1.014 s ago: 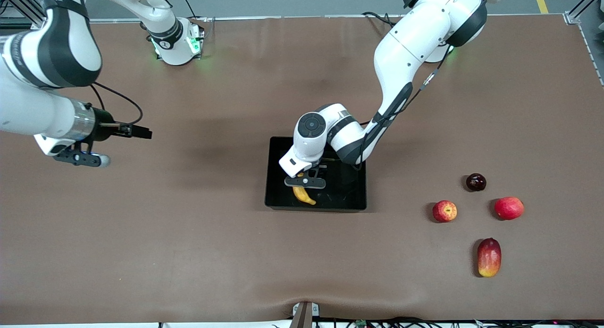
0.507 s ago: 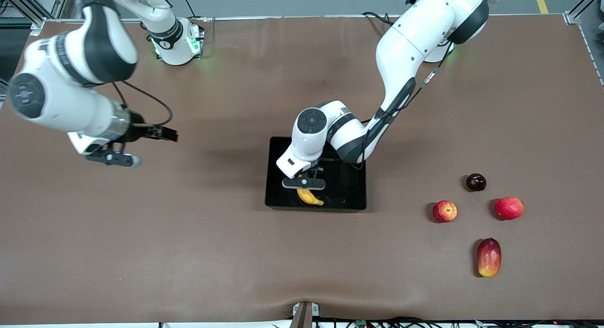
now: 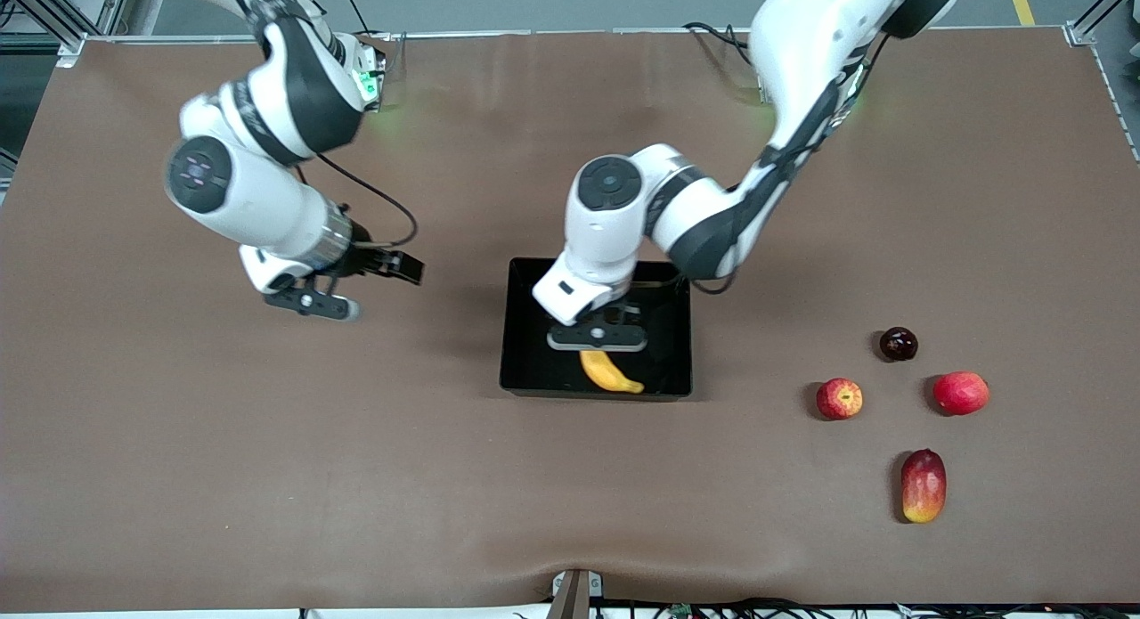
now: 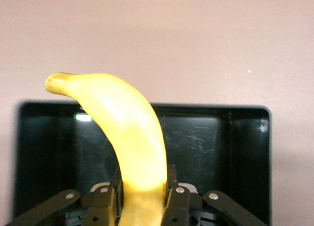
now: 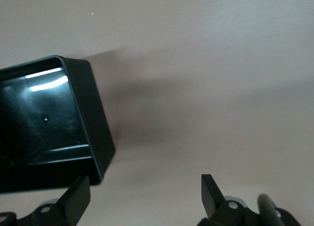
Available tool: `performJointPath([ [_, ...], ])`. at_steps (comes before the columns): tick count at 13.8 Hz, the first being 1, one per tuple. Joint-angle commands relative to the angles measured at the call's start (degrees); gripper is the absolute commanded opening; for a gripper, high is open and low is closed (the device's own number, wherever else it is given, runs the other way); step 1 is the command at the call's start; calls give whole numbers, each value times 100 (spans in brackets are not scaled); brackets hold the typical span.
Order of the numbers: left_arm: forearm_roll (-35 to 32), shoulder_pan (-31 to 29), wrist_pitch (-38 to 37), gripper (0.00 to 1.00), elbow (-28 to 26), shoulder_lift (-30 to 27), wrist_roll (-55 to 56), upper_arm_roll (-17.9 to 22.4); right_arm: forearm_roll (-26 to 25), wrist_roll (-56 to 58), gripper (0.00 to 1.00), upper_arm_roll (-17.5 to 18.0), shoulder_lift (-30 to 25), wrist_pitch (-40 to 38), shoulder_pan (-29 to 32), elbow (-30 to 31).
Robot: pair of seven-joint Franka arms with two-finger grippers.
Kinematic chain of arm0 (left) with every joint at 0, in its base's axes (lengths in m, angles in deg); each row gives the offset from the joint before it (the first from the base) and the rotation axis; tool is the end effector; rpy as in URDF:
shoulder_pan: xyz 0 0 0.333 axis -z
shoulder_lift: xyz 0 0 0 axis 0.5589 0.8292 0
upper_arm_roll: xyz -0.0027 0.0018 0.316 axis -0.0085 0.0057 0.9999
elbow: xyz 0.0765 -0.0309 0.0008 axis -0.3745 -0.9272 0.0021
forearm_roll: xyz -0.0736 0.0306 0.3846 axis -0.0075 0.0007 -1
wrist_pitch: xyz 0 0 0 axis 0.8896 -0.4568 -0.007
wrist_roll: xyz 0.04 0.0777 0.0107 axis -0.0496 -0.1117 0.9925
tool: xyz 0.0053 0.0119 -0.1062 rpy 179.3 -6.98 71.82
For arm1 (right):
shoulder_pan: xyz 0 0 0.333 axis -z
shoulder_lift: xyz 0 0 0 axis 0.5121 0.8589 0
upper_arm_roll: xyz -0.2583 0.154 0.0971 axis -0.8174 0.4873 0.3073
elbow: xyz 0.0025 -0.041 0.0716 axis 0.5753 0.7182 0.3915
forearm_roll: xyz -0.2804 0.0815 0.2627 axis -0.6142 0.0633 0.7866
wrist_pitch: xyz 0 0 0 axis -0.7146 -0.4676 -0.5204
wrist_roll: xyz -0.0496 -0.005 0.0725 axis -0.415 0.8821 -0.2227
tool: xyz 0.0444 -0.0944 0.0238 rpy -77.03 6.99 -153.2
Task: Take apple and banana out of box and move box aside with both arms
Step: 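Lift the banana with the left gripper while the right gripper reaches the tray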
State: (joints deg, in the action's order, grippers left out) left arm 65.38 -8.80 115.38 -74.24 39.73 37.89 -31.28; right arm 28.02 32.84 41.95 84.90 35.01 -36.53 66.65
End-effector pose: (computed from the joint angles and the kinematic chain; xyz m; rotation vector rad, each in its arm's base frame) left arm 0.5856 -0.4688 0.3687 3.0660 -0.0391 0.3020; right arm 0.5616 0.2428 0.4092 -2.9279 0.3517 0.1746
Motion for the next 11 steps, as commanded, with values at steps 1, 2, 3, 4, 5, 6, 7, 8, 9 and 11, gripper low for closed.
performJointPath([
  [1, 623, -696, -441, 0, -194, -477, -1245, -48, 26, -194, 100, 281, 511, 703, 28, -155],
  [2, 668, -994, -616, 0, -203, -522, -1755, -48, -35, -508, 100, 387, 722, 897, 19, -278],
  [3, 669, -1276, -757, 0, -203, -531, -2335, -57, -140, -790, 100, 449, 976, 943, -68, -470],
  [4, 703, -1531, -820, 0, -203, -531, -2932, -57, -419, -975, 100, 458, 1257, 934, -208, -698],
  [5, 826, -1725, -829, 0, -220, -505, -3339, -48, -831, -1221, 100, 467, 1478, 952, -401, -805],
  [6, 862, -1918, -829, 0, -247, -461, -3665, -39, -1166, -1562, 100, 467, 1732, 952, -620, -919],
  [7, 862, -2120, -829, 0, -247, -434, -4016, -30, -1500, -1975, 95, 458, 1987, 952, -823, -1164],
  [8, 853, -2374, -829, 0, -238, -356, -4454, -30, -1825, -2310, 90, 458, 2216, 952, -920, -1349],
  [9, 853, -2603, -820, 0, -238, -285, -4990, -30, -2080, -2470, 88, 467, 2357, 952, -956, -1386],
  [11, 879, -2894, -751, 0, -221, -57, -5905, -30, -2381, -2515, 74, 467, 2481, 996, -1035, -1377],
])
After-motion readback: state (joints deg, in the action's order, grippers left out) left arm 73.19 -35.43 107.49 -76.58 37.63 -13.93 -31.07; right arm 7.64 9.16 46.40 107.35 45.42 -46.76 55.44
